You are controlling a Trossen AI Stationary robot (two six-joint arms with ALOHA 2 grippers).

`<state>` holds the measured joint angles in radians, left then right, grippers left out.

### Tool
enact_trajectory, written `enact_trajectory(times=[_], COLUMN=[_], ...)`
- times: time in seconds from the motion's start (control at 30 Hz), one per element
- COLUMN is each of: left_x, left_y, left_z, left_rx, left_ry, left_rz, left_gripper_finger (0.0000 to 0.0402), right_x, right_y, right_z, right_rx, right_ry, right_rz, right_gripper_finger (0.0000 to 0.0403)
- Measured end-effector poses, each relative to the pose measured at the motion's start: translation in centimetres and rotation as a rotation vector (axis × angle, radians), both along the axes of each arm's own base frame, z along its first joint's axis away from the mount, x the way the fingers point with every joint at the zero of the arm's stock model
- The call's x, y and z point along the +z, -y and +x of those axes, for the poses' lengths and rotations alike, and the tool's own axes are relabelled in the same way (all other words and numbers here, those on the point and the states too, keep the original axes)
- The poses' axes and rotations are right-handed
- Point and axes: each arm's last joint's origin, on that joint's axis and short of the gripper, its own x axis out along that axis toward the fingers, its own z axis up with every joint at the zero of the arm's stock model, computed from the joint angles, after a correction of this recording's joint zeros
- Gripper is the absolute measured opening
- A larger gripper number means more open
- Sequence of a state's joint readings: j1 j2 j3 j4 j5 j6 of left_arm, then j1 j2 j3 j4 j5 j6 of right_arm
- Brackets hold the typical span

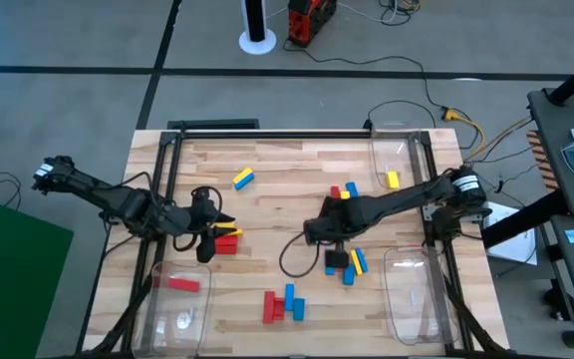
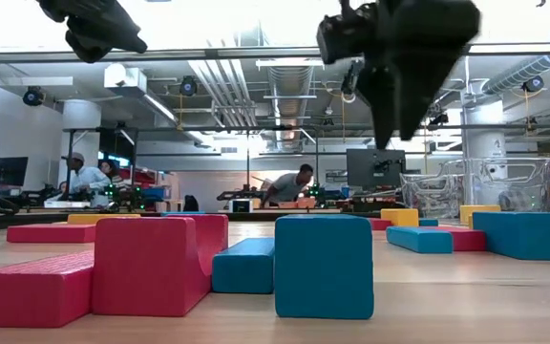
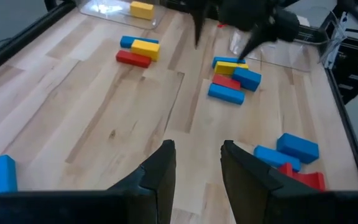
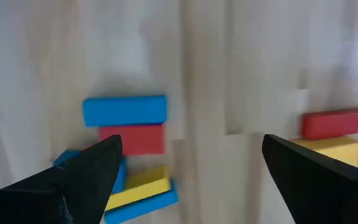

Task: Sort blocks
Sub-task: Put the blue block into the bottom right transparent bin

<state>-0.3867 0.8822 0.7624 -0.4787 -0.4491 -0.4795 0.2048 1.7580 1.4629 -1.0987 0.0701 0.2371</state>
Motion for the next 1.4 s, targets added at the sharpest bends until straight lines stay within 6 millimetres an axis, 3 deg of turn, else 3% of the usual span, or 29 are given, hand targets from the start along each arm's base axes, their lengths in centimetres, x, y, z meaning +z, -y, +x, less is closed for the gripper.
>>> enact_trajectory(times=[0.37,0.57,0.93,1.4], left_x=[-0.2,-0.2,-0.2,-0.3], left_y=[0.0,0.0,0.0,-0.1], left_z=[0.0,0.0,0.0,0.1], left_rx=[0.008,0.009,0.005,0.02], left_ry=[-0.005,-0.006,-0.008,-0.006], left_rz=[0.02,0.019,0.028,0.048], left_gripper_finger=[0.0107,0.0107,0.0107,0.0107], right_x=[-3.8,-3.7,-2.8,-5.7], right_y=[-1.9,-3.4,-6.5,-7.0], right_z=[0.4,0.0,-1.5,-3.0], right_rx=[-0.034,-0.024,0.023,-0.003], right_ry=[-0.118,-0.161,-0.152,-0.17], right_rz=[0.013,0.147,0.156,0.148], right_gripper_finger=[0.038,0.038,0.038,0.038])
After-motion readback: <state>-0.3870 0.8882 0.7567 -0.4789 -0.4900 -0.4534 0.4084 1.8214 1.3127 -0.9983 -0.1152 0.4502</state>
